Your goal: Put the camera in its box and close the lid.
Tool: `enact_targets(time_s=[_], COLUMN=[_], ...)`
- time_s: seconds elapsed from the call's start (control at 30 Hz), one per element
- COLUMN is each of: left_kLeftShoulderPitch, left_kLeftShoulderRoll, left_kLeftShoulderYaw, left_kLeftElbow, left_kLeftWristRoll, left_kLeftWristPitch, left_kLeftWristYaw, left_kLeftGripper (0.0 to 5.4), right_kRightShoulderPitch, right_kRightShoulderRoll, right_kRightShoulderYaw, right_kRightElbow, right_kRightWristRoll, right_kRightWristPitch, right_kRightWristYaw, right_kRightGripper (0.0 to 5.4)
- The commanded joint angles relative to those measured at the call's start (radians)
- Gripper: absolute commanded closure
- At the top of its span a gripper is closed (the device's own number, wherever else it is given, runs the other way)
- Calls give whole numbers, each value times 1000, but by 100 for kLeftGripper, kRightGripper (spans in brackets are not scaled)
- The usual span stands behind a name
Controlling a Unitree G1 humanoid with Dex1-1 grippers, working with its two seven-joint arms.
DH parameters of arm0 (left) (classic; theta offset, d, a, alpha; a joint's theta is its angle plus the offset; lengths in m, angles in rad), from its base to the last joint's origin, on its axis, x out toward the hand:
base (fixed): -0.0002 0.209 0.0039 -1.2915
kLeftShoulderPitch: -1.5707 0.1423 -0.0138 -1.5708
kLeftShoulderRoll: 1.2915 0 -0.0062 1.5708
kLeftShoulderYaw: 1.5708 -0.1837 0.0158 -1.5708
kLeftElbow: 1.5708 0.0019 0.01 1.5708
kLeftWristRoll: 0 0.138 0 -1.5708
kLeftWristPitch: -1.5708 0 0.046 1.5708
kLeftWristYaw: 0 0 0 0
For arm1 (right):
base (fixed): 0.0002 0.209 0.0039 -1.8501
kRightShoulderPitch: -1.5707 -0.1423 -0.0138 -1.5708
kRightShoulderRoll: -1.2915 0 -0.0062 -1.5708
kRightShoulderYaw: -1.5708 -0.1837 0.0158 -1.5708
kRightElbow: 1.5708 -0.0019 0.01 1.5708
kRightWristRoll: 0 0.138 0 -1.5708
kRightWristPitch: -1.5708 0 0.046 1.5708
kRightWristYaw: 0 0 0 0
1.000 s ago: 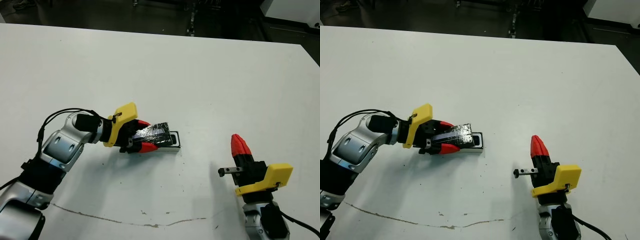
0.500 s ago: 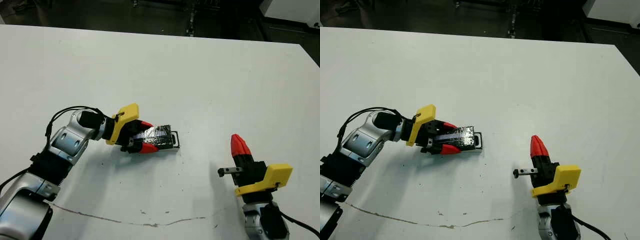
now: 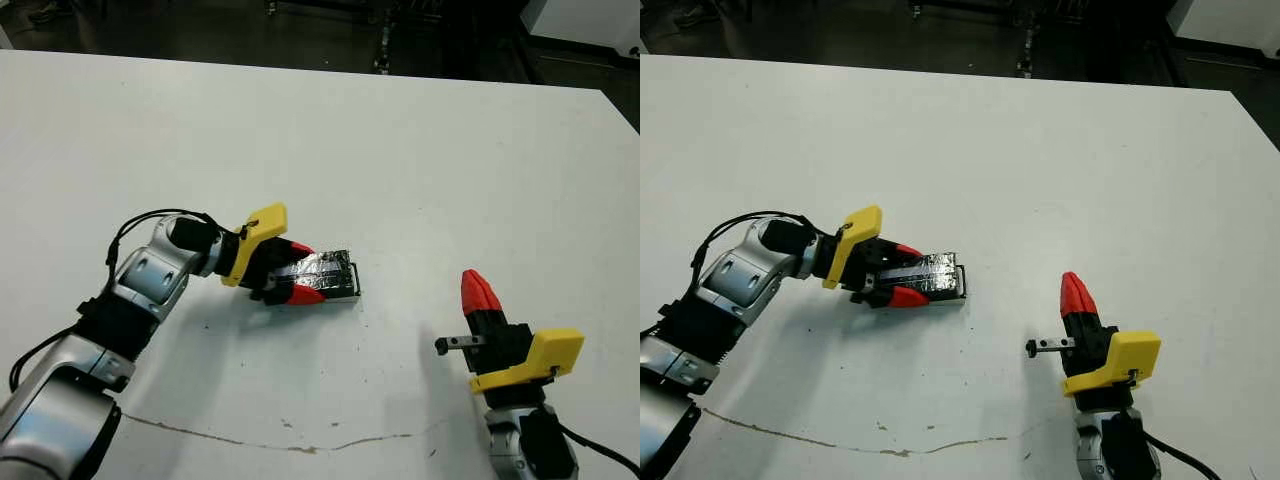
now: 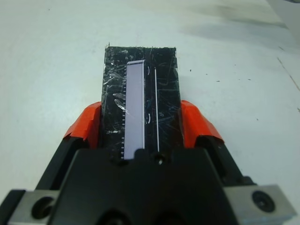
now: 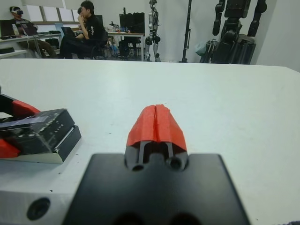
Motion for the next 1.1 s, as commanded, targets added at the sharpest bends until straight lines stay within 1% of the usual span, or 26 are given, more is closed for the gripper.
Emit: enact_targets(time_s=[0.03,0.17,0.4,0.53,0.6,0.7,0.8,0.9,1.0,1.1], left_kLeftShoulderPitch=[46,32,23,13,5,-2,-10,-9,1,20], left_kLeftShoulderRoll=[-65,-76,-104,-108,-110,-112,-110,-90,-67,-50], left_kLeftShoulderYaw=[-90,-121,-147,-169,-180,-193,-203,-224,-240,-230], left_kLeftElbow=[21,12,34,36,33,26,23,-12,-44,-62], left_kLeftWristRoll=[55,78,92,114,127,147,166,210,253,267], left_kLeftWristPitch=[17,41,32,28,32,40,61,77,23,-1], left_kLeftWristYaw=[11,17,13,14,10,9,2,26,49,67], left_kLeftGripper=[227,227,227,227,227,227,227,227,178,132], right_kRightShoulderPitch=[10,11,9,7,5,7,6,6,8,10], right_kRightShoulderRoll=[-3,-1,-4,-4,-2,0,-3,-5,-5,-2], right_kRightShoulderYaw=[-2,0,0,-1,-2,1,-1,-3,-2,-1], right_kRightElbow=[-4,-6,-1,3,7,-2,1,1,1,-5], right_kRightWristRoll=[-3,-2,-1,1,6,12,10,11,10,17], right_kRightWristPitch=[6,11,0,-2,-5,10,5,4,2,12], right_kRightWristYaw=[-12,-15,-15,-14,-12,-15,-13,-11,-11,-13], right_kRightGripper=[540,540,540,540,540,540,540,540,540,540])
